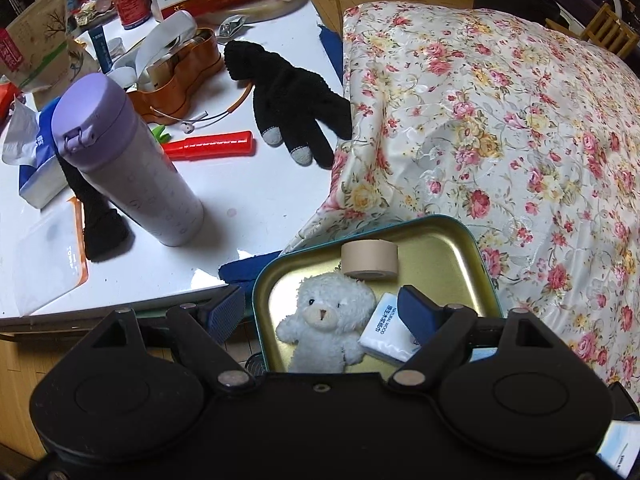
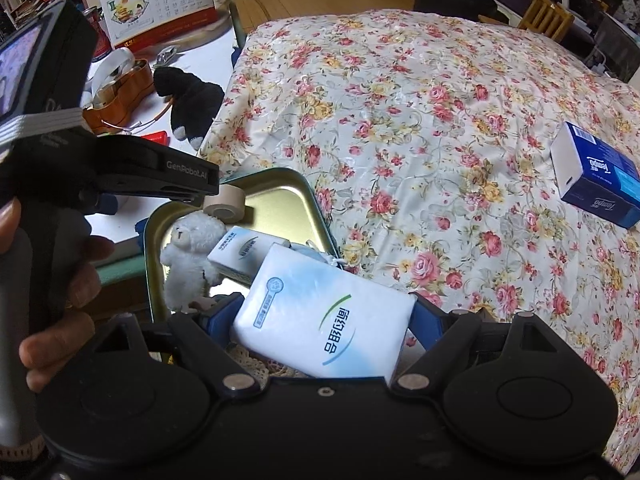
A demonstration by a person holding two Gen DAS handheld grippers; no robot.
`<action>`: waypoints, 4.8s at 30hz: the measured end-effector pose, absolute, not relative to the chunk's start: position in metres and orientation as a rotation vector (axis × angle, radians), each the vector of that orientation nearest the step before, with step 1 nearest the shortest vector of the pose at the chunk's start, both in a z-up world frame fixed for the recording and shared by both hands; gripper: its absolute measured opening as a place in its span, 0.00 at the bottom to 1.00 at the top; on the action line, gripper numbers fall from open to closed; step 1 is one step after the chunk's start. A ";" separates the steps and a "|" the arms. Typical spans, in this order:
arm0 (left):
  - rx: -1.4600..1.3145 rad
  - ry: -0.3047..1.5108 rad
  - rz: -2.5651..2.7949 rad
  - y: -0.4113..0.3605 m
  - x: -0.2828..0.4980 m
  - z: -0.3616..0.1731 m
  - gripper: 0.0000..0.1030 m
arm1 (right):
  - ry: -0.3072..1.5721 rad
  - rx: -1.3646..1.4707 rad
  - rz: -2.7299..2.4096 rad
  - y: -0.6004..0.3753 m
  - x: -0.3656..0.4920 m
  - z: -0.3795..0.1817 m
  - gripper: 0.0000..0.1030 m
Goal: Organize soft objects
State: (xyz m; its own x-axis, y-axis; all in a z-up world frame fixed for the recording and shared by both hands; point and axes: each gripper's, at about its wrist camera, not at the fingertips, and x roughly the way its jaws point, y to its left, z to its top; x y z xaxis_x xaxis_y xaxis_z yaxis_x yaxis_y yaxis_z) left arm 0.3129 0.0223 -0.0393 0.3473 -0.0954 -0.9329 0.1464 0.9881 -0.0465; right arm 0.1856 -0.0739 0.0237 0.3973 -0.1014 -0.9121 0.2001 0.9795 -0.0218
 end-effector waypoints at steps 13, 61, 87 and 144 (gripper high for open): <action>0.074 1.213 -0.162 0.017 0.309 -0.042 0.78 | 1.132 0.112 -0.162 -0.076 0.180 0.026 0.93; 0.236 1.127 -0.135 0.006 0.144 -0.022 0.85 | 1.166 0.202 -0.346 -0.121 0.055 0.007 0.92; 0.268 1.132 -0.148 -0.013 0.040 -0.012 0.85 | 1.093 0.231 -0.379 -0.153 -0.028 0.013 0.92; 0.203 1.174 -0.144 -0.005 0.018 -0.015 0.86 | 1.090 0.181 -0.394 -0.149 -0.051 0.019 0.92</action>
